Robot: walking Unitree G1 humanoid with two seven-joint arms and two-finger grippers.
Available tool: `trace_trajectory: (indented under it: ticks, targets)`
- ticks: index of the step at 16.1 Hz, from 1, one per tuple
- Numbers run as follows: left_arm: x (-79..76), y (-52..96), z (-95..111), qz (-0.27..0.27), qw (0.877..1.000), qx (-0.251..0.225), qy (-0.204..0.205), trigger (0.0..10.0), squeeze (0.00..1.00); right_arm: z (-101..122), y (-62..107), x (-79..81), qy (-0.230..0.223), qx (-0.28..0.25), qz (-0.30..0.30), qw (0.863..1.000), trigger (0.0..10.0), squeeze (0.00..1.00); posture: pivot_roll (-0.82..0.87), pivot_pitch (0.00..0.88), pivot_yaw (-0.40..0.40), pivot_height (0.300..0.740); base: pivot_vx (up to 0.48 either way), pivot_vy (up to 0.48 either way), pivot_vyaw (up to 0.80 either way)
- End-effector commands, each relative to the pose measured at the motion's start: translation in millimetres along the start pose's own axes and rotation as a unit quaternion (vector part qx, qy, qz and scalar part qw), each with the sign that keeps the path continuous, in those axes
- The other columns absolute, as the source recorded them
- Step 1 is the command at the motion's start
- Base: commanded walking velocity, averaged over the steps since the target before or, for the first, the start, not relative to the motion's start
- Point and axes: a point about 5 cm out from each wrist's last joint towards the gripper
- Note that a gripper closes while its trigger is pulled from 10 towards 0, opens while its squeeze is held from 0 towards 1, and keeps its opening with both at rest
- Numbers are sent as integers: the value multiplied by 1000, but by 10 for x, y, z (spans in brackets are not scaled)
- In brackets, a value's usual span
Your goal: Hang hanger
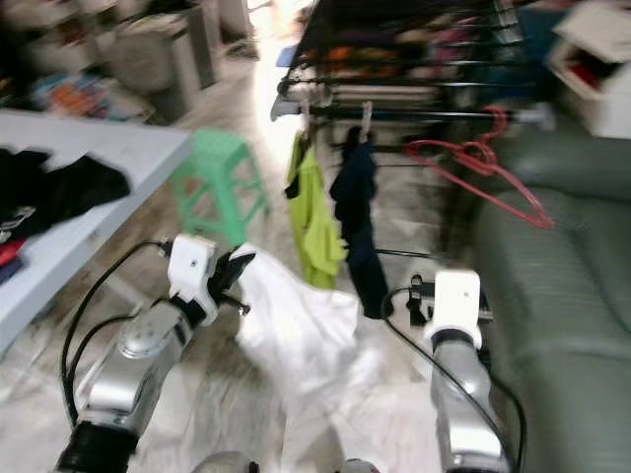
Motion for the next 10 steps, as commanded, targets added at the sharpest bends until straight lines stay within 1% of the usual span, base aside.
trace_trajectory:
  ticks: [1,3,5,6,7,9,10]
  targets:
    - [42,18,104,1,1000,-18,-14,10000,0,137,21,86,-2,-32,6,999,10000,0,-64,0,54,740,0,431,-800]
    - [-32,-7,106,-12,1000,-21,-4,10000,0,149,59,21,-6,-37,-20,999,10000,0,-93,0,64,740,279,388,-800]
    - [-98,-27,110,-32,999,-26,-4,10000,0,173,27,-63,-7,-42,-32,999,10000,0,-90,0,55,740,448,0,0]
    - [-99,-28,101,-31,999,-26,-4,10000,0,176,1,-93,-3,-42,-37,998,10000,0,-92,0,51,740,480,0,0]
    - [-90,-32,83,-20,1000,-21,-5,10000,0,214,-60,-123,0,-47,-41,998,10000,0,-86,0,45,740,480,0,0]
    - [-96,-34,89,-17,1000,-25,3,10000,0,235,-95,-130,1,-49,-42,998,10000,0,-79,0,37,740,407,0,0]
    - [-99,-28,98,-21,999,-29,1,10000,0,234,-108,-123,1,-48,-42,998,10000,0,-79,0,37,740,472,0,0]
Point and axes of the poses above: a point about 5 cm out from each wrist's last joint towards the gripper, its own y axis pointing back from the gripper into the wrist, its own z axis along the axis of the wrist's last joint, x = y × z, and after that the axes turned 1 degree about y, right-handed
